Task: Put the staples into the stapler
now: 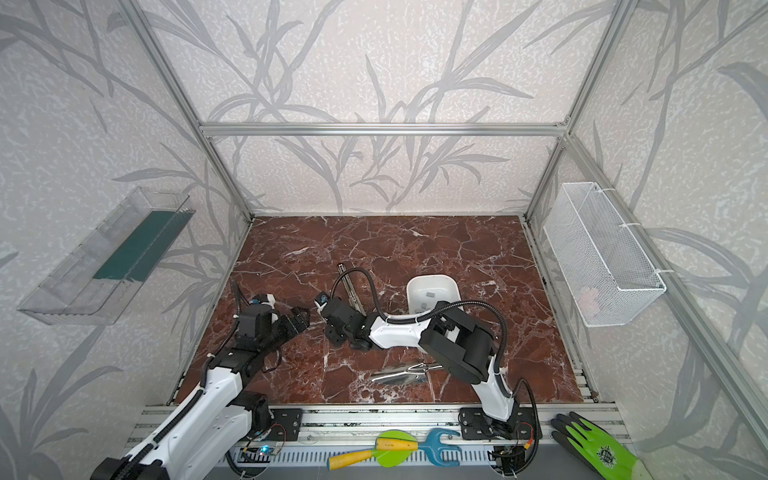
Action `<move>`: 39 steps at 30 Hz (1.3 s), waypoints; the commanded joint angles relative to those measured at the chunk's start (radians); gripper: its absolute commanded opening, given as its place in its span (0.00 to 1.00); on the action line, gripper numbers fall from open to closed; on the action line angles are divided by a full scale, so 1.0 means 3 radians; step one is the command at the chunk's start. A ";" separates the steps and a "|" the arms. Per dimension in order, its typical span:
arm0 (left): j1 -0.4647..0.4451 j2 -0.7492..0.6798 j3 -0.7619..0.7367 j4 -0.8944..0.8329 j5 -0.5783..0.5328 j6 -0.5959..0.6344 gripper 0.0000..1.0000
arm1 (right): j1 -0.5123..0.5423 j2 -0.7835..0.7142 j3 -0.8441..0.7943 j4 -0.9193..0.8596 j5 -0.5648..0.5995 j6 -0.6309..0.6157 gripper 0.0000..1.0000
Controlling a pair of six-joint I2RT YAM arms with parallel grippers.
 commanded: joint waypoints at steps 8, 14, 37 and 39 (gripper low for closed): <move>0.0023 -0.0003 -0.0005 0.0049 0.0001 0.0010 0.96 | 0.0024 0.0113 0.0129 0.0006 0.0008 -0.0004 0.11; 0.0021 -0.0008 -0.0003 0.0050 0.0005 0.0010 0.96 | 0.0021 0.0160 0.0156 -0.0008 0.0030 -0.0008 0.11; 0.0026 -0.0004 -0.0003 0.0061 0.0015 0.0011 0.96 | 0.0024 -0.0154 -0.0077 0.0161 0.0045 -0.0058 0.11; 0.0022 0.0005 -0.0006 0.0057 0.0016 0.0013 0.96 | 0.0023 -0.0132 -0.0063 0.0165 0.0051 -0.0064 0.11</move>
